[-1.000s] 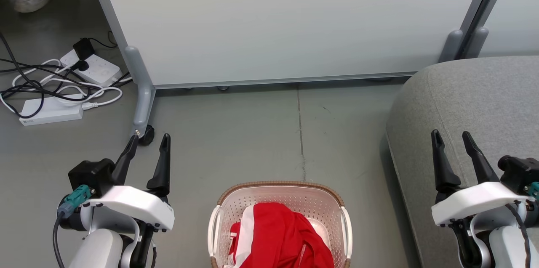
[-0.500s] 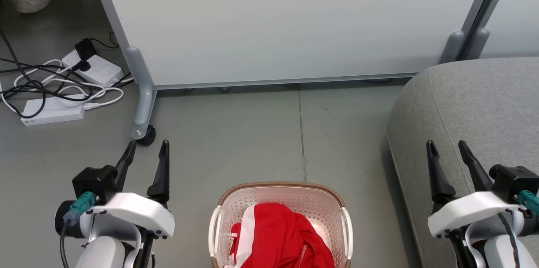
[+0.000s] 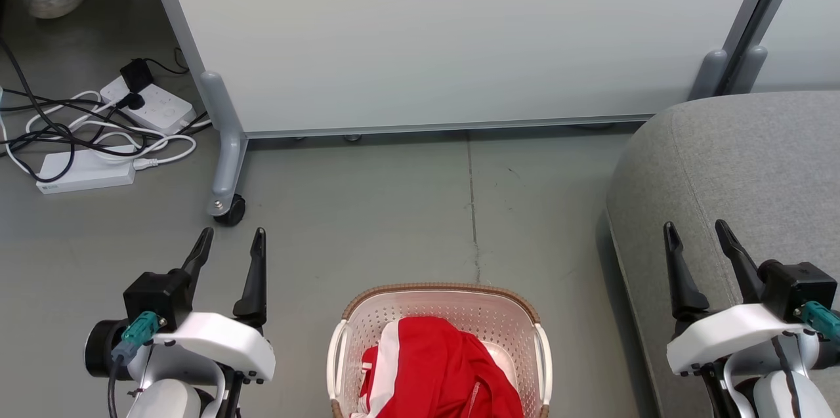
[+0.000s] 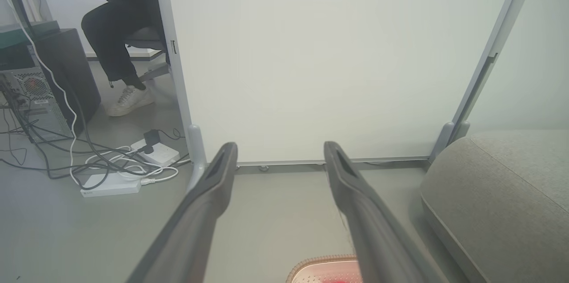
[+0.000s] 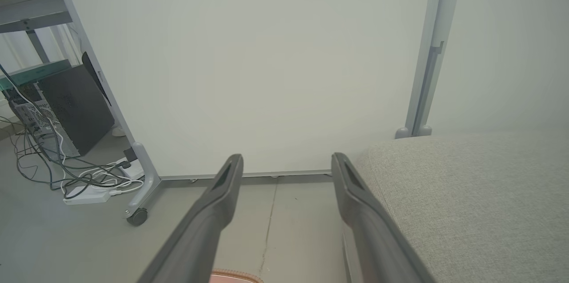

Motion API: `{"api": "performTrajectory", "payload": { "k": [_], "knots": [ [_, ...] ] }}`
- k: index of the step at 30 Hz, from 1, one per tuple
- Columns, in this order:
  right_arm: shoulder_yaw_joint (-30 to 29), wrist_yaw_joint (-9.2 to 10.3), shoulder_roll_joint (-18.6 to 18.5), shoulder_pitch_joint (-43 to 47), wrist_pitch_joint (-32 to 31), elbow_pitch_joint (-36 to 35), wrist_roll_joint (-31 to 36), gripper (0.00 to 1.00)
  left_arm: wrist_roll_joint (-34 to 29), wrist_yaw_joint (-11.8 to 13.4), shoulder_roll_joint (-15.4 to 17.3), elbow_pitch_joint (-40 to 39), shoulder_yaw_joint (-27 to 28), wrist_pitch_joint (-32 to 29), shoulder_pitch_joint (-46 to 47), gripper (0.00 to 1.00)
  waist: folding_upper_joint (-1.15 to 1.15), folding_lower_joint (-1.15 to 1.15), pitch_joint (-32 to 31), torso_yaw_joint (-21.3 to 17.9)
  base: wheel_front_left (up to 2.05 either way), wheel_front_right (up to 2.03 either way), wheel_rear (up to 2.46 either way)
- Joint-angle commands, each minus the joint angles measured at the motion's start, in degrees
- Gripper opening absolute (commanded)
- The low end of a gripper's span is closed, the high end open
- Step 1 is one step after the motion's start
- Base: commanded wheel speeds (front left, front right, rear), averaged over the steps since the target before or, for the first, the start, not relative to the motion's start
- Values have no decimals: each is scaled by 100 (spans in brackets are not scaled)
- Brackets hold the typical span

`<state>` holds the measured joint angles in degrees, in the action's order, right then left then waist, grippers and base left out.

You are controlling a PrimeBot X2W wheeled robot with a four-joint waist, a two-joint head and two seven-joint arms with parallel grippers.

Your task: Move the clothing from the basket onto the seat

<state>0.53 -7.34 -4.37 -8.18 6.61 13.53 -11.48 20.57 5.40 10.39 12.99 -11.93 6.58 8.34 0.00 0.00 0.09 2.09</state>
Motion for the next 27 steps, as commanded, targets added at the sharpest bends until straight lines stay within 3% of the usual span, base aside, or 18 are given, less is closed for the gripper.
{"api": "performTrajectory", "payload": {
  "k": [1,14,27],
  "knots": [
    [-3,-24,-27,34,61,-63,95,100,-97,41,49,-53,0,21,-66,100,0,0,0,4,0,0,0],
    [-93,-20,31,149,78,-114,231,100,-336,134,69,-116,-77,65,-181,100,0,0,-18,39,0,0,0],
    [-112,-20,55,146,-2,-141,160,100,-181,163,65,-84,-99,29,-149,100,0,0,26,36,0,0,0]
  ]
}}
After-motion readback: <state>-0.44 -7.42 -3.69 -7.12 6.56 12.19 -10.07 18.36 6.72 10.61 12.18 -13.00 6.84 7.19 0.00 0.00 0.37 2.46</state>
